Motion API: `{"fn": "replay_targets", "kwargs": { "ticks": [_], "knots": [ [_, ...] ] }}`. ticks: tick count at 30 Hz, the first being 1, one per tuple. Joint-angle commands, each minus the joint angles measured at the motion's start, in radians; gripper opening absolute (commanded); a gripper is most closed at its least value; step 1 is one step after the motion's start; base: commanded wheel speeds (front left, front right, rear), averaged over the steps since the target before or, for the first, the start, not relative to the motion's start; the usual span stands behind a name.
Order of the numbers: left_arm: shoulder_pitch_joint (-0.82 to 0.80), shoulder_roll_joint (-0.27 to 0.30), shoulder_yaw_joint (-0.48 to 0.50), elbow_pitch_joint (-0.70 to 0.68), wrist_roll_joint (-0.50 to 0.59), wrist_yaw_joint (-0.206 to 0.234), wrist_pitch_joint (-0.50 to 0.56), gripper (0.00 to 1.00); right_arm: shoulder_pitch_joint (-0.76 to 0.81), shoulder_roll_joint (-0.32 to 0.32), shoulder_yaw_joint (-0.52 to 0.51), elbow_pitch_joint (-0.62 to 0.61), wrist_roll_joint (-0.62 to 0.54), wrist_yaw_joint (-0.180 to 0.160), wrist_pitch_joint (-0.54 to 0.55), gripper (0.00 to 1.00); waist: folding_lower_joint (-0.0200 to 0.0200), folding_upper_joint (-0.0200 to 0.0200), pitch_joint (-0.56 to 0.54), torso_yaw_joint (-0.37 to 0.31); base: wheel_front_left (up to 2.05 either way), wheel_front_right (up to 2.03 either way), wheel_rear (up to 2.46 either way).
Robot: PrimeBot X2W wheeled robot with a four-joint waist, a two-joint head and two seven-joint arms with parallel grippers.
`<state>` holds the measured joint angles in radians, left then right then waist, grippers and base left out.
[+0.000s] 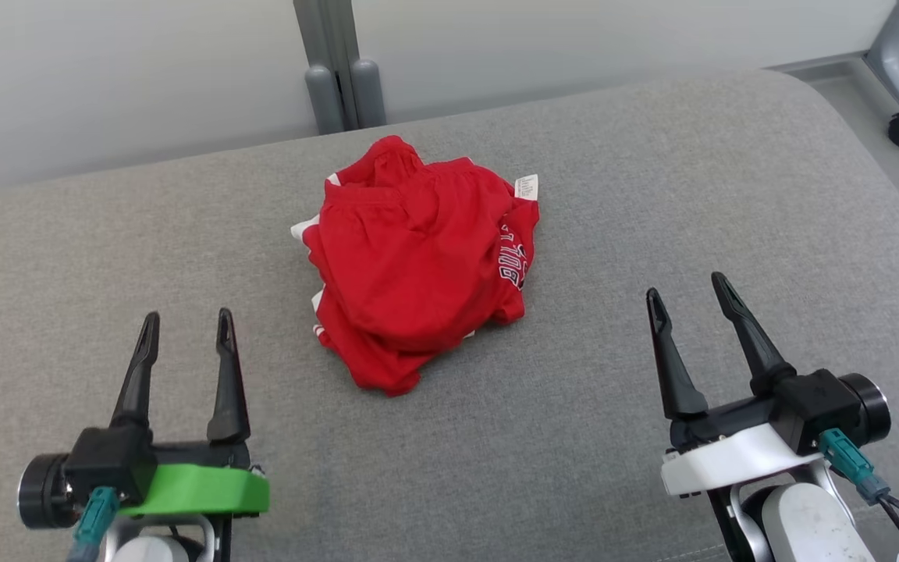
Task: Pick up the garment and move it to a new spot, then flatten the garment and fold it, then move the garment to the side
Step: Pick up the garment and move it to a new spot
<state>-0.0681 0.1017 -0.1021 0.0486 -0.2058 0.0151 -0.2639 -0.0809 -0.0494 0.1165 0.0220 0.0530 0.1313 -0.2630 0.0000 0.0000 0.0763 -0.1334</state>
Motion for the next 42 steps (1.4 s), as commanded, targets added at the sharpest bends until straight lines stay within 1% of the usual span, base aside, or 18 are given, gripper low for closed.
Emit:
{"fn": "replay_targets", "kwargs": {
  "ticks": [1, 4, 8, 10, 13, 18, 20, 25, 33, 38, 39, 40, 42],
  "knots": [
    [0.032, -0.010, 0.017, -0.013, 0.019, -0.008, -0.001, 1.00, 0.015, -0.002, -0.006, 0.001, -0.004, -0.001, -0.003, 1.00, 0.0000, 0.0000, -0.035, 0.029, 0.00, 0.00, 0.00],
    [0.082, -0.028, 0.033, -0.020, 0.047, -0.025, -0.001, 1.00, 0.034, -0.002, -0.018, 0.005, 0.001, -0.001, -0.003, 1.00, 0.0000, 0.0000, -0.049, 0.037, 0.00, 0.00, 0.00],
    [0.116, -0.043, 0.029, -0.016, 0.069, -0.045, -0.001, 1.00, 0.054, -0.002, -0.022, 0.013, 0.002, -0.001, -0.003, 1.00, 0.0000, 0.0000, -0.066, 0.043, 0.00, 0.00, 0.00],
    [0.119, -0.046, 0.026, -0.001, 0.074, -0.051, -0.001, 1.00, 0.058, -0.002, -0.020, 0.017, 0.001, -0.001, -0.003, 1.00, 0.0000, 0.0000, -0.071, 0.044, 0.00, 0.00, 0.00],
    [0.098, -0.050, 0.003, 0.042, 0.080, -0.074, -0.001, 1.00, 0.054, -0.002, -0.018, 0.020, 0.000, -0.001, -0.003, 1.00, 0.0000, 0.0000, -0.072, 0.039, 0.00, 0.00, 0.00],
    [0.004, -0.050, -0.074, 0.176, 0.096, -0.117, -0.001, 1.00, 0.039, -0.002, -0.012, 0.017, -0.007, -0.001, -0.003, 1.00, 0.0000, 0.0000, -0.056, 0.025, 0.00, 0.00, 0.00],
    [-0.048, -0.049, -0.111, 0.260, 0.113, -0.128, -0.001, 1.00, 0.036, -0.002, -0.006, 0.019, -0.012, -0.001, -0.003, 1.00, 0.0000, 0.0000, -0.044, 0.014, 0.00, 0.00, 0.00],
    [-0.214, -0.048, -0.155, 0.434, 0.126, -0.137, -0.001, 1.00, 0.017, -0.002, 0.004, 0.017, -0.014, -0.001, -0.003, 1.00, 0.0000, 0.0000, 0.008, -0.021, 0.00, 0.00, 0.00],
    [-0.405, -0.034, -0.185, 0.637, 0.099, -0.144, -0.001, 1.00, -0.021, -0.002, 0.000, 0.007, -0.008, -0.001, -0.003, 1.00, 0.0000, 0.0000, 0.092, -0.068, 0.00, 0.00, 0.00],
    [-0.482, -0.027, -0.229, 0.701, 0.091, -0.146, -0.001, 1.00, -0.049, -0.002, -0.003, 0.000, -0.005, -0.001, -0.003, 1.00, 0.0000, 0.0000, 0.138, -0.079, 0.00, 0.00, 0.00],
    [-0.495, -0.024, -0.238, 0.702, 0.086, -0.146, -0.001, 0.69, -0.054, -0.002, -0.003, -0.002, -0.004, -0.001, -0.003, 1.00, 0.0000, 0.0000, 0.145, -0.080, 0.00, 0.00, 0.00],
    [-0.507, -0.019, -0.245, 0.703, 0.080, -0.146, -0.001, 0.00, -0.059, -0.002, -0.002, -0.004, -0.003, -0.001, -0.003, 1.00, 0.0000, 0.0000, 0.154, -0.081, 0.00, 0.00, 0.00],
    [-0.521, -0.012, -0.271, 0.704, 0.070, -0.146, -0.001, 0.00, -0.069, -0.002, -0.003, -0.007, -0.001, -0.001, -0.003, 1.00, 0.0000, 0.0000, 0.165, -0.083, 0.00, 0.00, 0.00]
  ]
}}
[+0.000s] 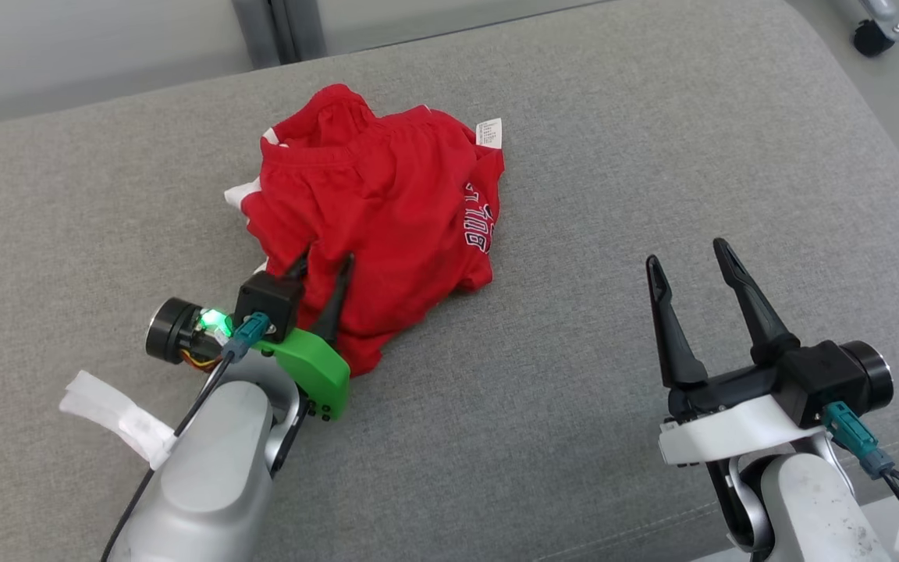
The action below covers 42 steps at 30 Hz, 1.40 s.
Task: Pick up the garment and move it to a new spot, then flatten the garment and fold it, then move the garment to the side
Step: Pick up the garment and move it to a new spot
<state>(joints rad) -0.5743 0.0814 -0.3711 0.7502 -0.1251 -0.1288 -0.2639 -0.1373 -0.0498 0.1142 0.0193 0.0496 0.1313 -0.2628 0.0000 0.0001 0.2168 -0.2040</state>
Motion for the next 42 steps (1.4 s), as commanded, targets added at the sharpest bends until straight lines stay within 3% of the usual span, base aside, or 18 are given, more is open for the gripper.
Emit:
{"fn": "replay_targets", "kwargs": {
  "ticks": [1, 9, 16, 21, 26, 35, 39, 42],
  "knots": [
    [-0.022, 0.013, -0.010, 0.002, -0.016, -0.002, -0.001, 0.00, -0.017, -0.001, 0.000, -0.005, 0.003, -0.001, -0.003, 1.00, 0.0000, -0.0001, 0.028, -0.012, 0.00, 0.00, 0.00],
    [-0.087, 0.009, -0.087, -0.208, -0.201, -0.002, -0.001, 0.00, -0.023, -0.001, -0.015, -0.009, 0.011, -0.001, -0.003, 1.00, 0.0000, -0.0001, 0.031, -0.004, 0.00, 0.00, 0.00],
    [-0.278, 0.096, -0.161, -0.409, -0.399, -0.002, 0.066, 0.00, -0.024, -0.001, -0.008, -0.001, 0.033, -0.001, -0.003, 1.00, 0.0000, -0.0001, 0.020, 0.001, 0.00, 0.00, 0.00],
    [-0.406, 0.156, -0.091, -0.499, -0.473, -0.002, 0.131, 0.00, -0.016, -0.001, -0.009, -0.006, 0.041, -0.001, -0.003, 1.00, 0.0000, -0.0001, 0.018, 0.004, 0.00, 0.00, 0.00],
    [-0.448, 0.249, -0.007, -0.567, -0.464, 0.039, 0.151, 0.00, 0.000, -0.001, -0.030, -0.006, 0.030, -0.001, -0.003, 1.00, 0.0000, -0.0001, 0.010, 0.034, 0.00, 0.00, 0.00],
    [-0.171, 0.427, 0.195, -0.677, -0.478, 0.132, 0.036, 0.00, 0.021, -0.001, -0.085, -0.020, -0.013, -0.001, -0.003, 1.00, 0.0000, -0.0001, 0.024, 0.185, 0.00, 0.00, 0.00],
    [-0.081, 0.451, 0.271, -0.650, -0.478, 0.155, 0.010, 0.00, 0.025, -0.001, -0.111, -0.035, -0.023, -0.001, -0.003, 1.00, 0.0000, -0.0001, 0.047, 0.276, 0.00, 0.00, 0.00],
    [-0.062, 0.443, 0.327, -0.585, -0.502, 0.142, 0.002, 0.00, 0.015, -0.001, -0.096, -0.041, -0.043, -0.001, -0.003, 1.00, 0.0000, -0.0001, 0.077, 0.328, 0.00, 0.00, 0.00]
  ]
}}
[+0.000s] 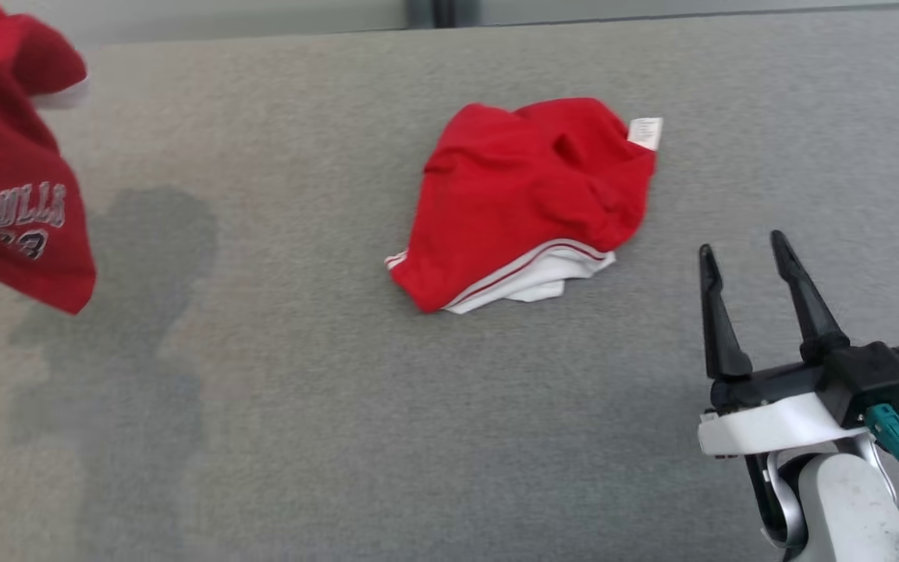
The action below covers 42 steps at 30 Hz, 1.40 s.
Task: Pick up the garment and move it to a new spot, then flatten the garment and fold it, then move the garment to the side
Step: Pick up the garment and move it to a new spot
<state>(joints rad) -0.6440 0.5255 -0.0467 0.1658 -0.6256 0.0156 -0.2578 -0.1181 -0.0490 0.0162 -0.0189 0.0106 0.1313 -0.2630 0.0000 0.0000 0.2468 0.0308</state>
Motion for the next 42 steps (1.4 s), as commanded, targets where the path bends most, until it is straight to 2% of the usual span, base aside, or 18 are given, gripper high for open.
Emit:
{"fn": "replay_targets", "kwargs": {
  "ticks": [1, 5, 11, 12, 13, 15, 18, 19, 20, 21, 25, 31, 34, 42],
  "knots": [
    [0.001, -0.006, 0.028, 0.036, -0.004, -0.008, -0.007, 0.00, -0.011, -0.004, -0.009, -0.005, -0.010, -0.001, -0.003, 1.00, 0.0000, 0.0000, 0.061, 0.114, 0.00, 0.00, 0.00],
    [-0.044, -0.048, 0.129, 0.146, 0.008, -0.033, -0.008, 0.00, -0.029, -0.002, -0.020, -0.017, -0.035, -0.001, -0.003, 1.00, 0.0000, 0.0000, 0.108, 0.157, 0.00, 0.00, 0.00],
    [-0.071, -0.128, 0.226, 0.308, 0.040, -0.095, -0.008, 0.00, -0.050, -0.006, -0.040, -0.035, -0.066, -0.001, -0.003, 1.00, 0.0000, 0.0000, 0.165, 0.169, 0.00, 0.00, 0.00],
    [-0.069, -0.136, 0.231, 0.335, 0.050, -0.101, -0.008, 0.00, -0.052, -0.007, -0.039, -0.038, -0.067, -0.001, -0.003, 1.00, 0.0000, 0.0000, 0.171, 0.167, 0.00, 0.00, 0.00],
    [-0.062, -0.167, 0.237, 0.418, 0.057, -0.108, -0.008, 0.00, -0.055, -0.009, -0.035, -0.041, -0.069, -0.001, -0.003, 1.00, 0.0000, 0.0000, 0.180, 0.161, 0.00, 0.00, 0.00],
    [-0.059, -0.190, 0.232, 0.521, 0.065, -0.098, -0.008, 0.00, -0.055, -0.010, -0.031, -0.043, -0.069, -0.001, -0.003, 1.00, 0.0000, 0.0000, 0.183, 0.154, 0.00, 0.00, 0.00],
    [-0.086, -0.202, 0.230, 0.644, 0.070, -0.099, -0.008, 0.01, -0.058, -0.009, -0.025, -0.043, -0.069, -0.001, -0.003, 1.00, 0.0000, 0.0000, 0.186, 0.139, 0.00, 0.00, 0.00],
    [-0.091, -0.210, 0.229, 0.672, 0.070, -0.102, -0.008, 0.18, -0.059, -0.009, -0.026, -0.045, -0.070, -0.001, -0.003, 1.00, 0.0000, 0.0000, 0.186, 0.135, 0.00, 0.00, 0.00],
    [-0.098, -0.215, 0.230, 0.692, 0.073, -0.104, -0.008, 0.92, -0.059, -0.008, -0.028, -0.046, -0.070, -0.001, -0.003, 1.00, 0.0000, 0.0000, 0.185, 0.130, 0.00, 0.00, 0.00],
    [-0.102, -0.213, 0.234, 0.695, 0.083, -0.099, -0.008, 1.00, -0.060, -0.008, -0.028, -0.046, -0.070, -0.001, -0.003, 1.00, 0.0000, 0.0000, 0.181, 0.126, 0.00, 0.00, 0.00],
    [-0.080, -0.217, 0.275, 0.593, 0.142, -0.093, -0.008, 1.00, -0.051, -0.005, -0.031, -0.042, -0.062, -0.001, -0.003, 1.00, 0.0000, 0.0000, 0.147, 0.103, 0.00, 0.00, 0.00],
    [0.034, -0.316, 0.301, 0.297, 0.256, -0.120, -0.007, 1.00, -0.030, -0.002, -0.025, -0.025, -0.037, -0.001, -0.003, 1.00, 0.0000, 0.0000, 0.051, 0.048, 0.00, 0.00, 0.00],
    [0.123, -0.364, 0.286, 0.166, 0.312, -0.132, -0.007, 1.00, -0.022, -0.002, -0.001, -0.010, -0.009, -0.001, -0.003, 1.00, 0.0000, 0.0000, -0.002, 0.003, 0.00, 0.00, 0.00],
    [0.391, -0.434, 0.196, -0.090, 0.470, -0.143, -0.007, 1.00, 0.003, -0.002, 0.040, 0.035, 0.030, -0.001, -0.003, 1.00, 0.0000, 0.0000, -0.107, -0.110, 0.00, 0.00, 0.00]
  ]
}}
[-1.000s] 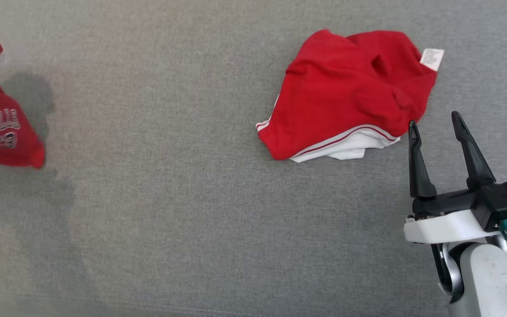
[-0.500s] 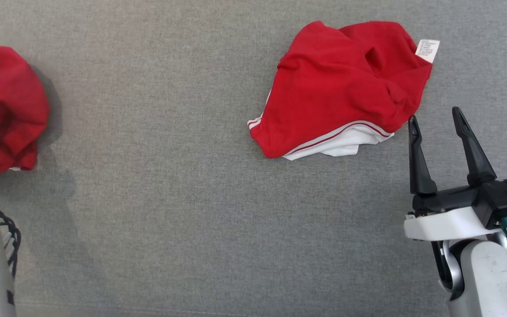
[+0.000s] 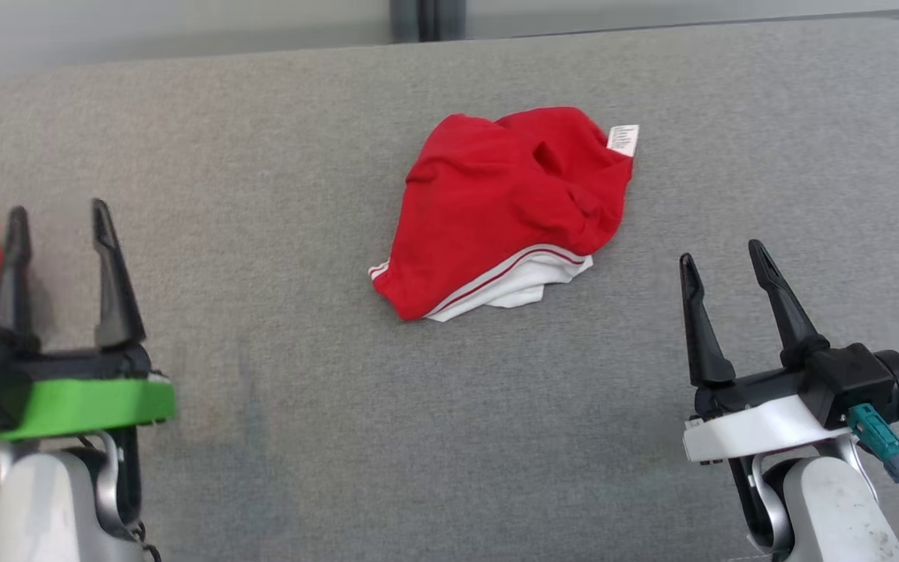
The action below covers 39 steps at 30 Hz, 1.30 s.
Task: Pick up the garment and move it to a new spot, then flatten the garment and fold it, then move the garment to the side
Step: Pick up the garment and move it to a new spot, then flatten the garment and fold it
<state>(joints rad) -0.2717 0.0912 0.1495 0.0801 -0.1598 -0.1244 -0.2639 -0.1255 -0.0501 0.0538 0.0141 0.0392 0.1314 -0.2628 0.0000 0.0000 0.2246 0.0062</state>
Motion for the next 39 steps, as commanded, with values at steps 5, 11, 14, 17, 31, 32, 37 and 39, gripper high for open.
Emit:
{"fn": "replay_targets", "kwargs": {
  "ticks": [5, 11, 14, 17, 31, 32, 37, 39],
  "knots": [
    [0.211, -0.034, -0.072, -0.111, 0.003, -0.005, -0.001, 1.00, 0.045, -0.001, 0.030, 0.038, 0.021, -0.001, -0.003, 1.00, 0.0000, 0.0000, -0.147, -0.138, 0.00, 0.00, 0.00],
    [0.363, -0.040, -0.133, -0.161, -0.014, 0.032, -0.001, 1.00, 0.090, -0.001, 0.052, 0.066, 0.042, -0.001, -0.003, 1.00, 0.0000, 0.0000, -0.194, -0.163, 0.00, 0.00, 0.00],
    [0.408, -0.039, -0.171, -0.141, 0.010, 0.062, -0.001, 1.00, 0.108, -0.001, 0.064, 0.076, 0.049, -0.001, -0.003, 1.00, 0.0000, 0.0000, -0.206, -0.168, 0.00, 0.00, 0.00],
    [0.426, -0.039, -0.189, -0.125, 0.015, 0.101, -0.001, 1.00, 0.121, -0.001, 0.073, 0.081, 0.046, -0.001, -0.003, 1.00, 0.0000, 0.0000, -0.213, -0.171, 0.00, 0.00, 0.00],
    [0.420, -0.039, -0.247, -0.089, 0.051, 0.163, -0.001, 1.00, 0.132, -0.001, 0.062, 0.093, 0.040, -0.001, -0.003, 1.00, 0.0000, 0.0000, -0.222, -0.150, 0.00, 0.00, 0.00],
    [0.417, -0.039, -0.247, -0.089, 0.048, 0.166, -0.001, 1.00, 0.133, -0.001, 0.066, 0.096, 0.040, -0.001, -0.003, 1.00, 0.0000, 0.0000, -0.221, -0.148, 0.00, 0.00, 0.00],
    [0.423, -0.039, -0.247, -0.091, 0.039, 0.175, -0.001, 1.00, 0.131, -0.001, 0.085, 0.103, 0.038, -0.001, -0.003, 1.00, 0.0000, 0.0000, -0.222, -0.149, 0.00, 0.00, 0.00],
    [0.425, -0.039, -0.247, -0.090, 0.039, 0.176, -0.001, 1.00, 0.125, -0.001, 0.088, 0.103, 0.038, -0.001, -0.003, 1.00, 0.0000, 0.0000, -0.223, -0.151, 0.00, 0.00, 0.00]
  ]
}}
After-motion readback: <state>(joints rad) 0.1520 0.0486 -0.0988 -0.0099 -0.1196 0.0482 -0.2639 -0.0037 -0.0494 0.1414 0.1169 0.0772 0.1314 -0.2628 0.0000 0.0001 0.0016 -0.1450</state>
